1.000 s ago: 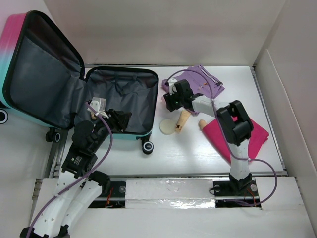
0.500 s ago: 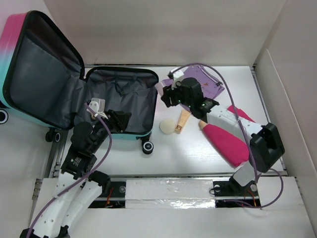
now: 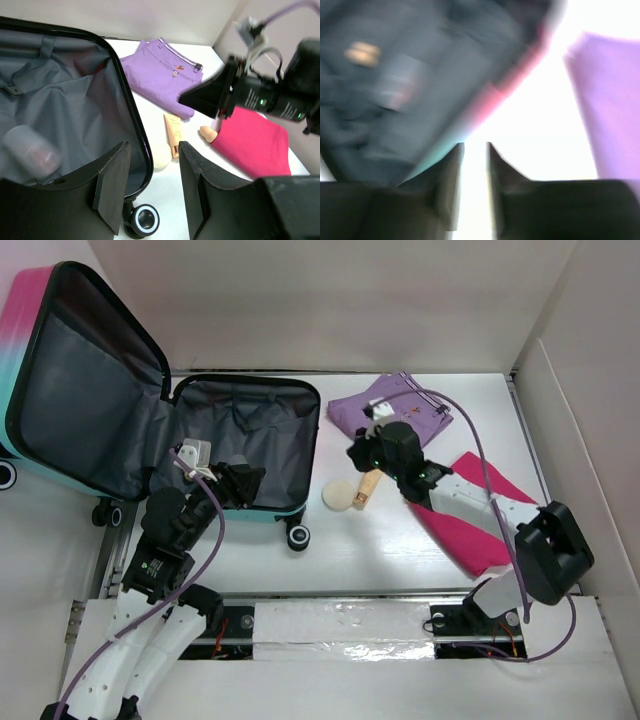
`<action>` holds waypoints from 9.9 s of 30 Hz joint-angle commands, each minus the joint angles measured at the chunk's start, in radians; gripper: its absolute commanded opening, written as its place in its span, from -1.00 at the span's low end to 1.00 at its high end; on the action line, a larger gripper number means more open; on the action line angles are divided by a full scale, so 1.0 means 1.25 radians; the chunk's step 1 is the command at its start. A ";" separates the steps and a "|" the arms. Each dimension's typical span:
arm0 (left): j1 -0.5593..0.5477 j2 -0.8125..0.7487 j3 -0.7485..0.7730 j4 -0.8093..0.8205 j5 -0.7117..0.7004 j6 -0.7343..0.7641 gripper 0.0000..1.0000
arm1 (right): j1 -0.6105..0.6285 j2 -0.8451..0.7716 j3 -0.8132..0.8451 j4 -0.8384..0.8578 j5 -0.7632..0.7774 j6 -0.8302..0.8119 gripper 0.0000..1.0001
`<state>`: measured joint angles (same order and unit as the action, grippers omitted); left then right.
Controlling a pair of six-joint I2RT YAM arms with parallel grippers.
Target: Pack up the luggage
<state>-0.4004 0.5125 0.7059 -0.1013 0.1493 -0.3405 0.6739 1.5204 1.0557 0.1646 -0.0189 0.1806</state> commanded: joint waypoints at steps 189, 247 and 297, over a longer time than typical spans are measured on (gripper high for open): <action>-0.004 0.017 0.033 0.036 -0.020 -0.012 -1.00 | 0.006 -0.180 -0.113 -0.036 0.301 0.128 -1.00; -0.248 1.536 1.062 -0.201 -0.443 -0.733 0.47 | -0.427 -0.842 -0.337 -0.225 0.038 0.122 -0.16; 0.153 0.833 0.564 0.195 0.030 -0.037 -1.00 | -0.427 -0.848 -0.333 -0.225 -0.007 0.114 -0.18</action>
<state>-0.2672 1.6028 1.5471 0.0151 0.1108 -0.3660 0.1452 0.4797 0.6216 -0.1493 0.0002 0.3363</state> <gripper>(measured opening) 0.043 0.409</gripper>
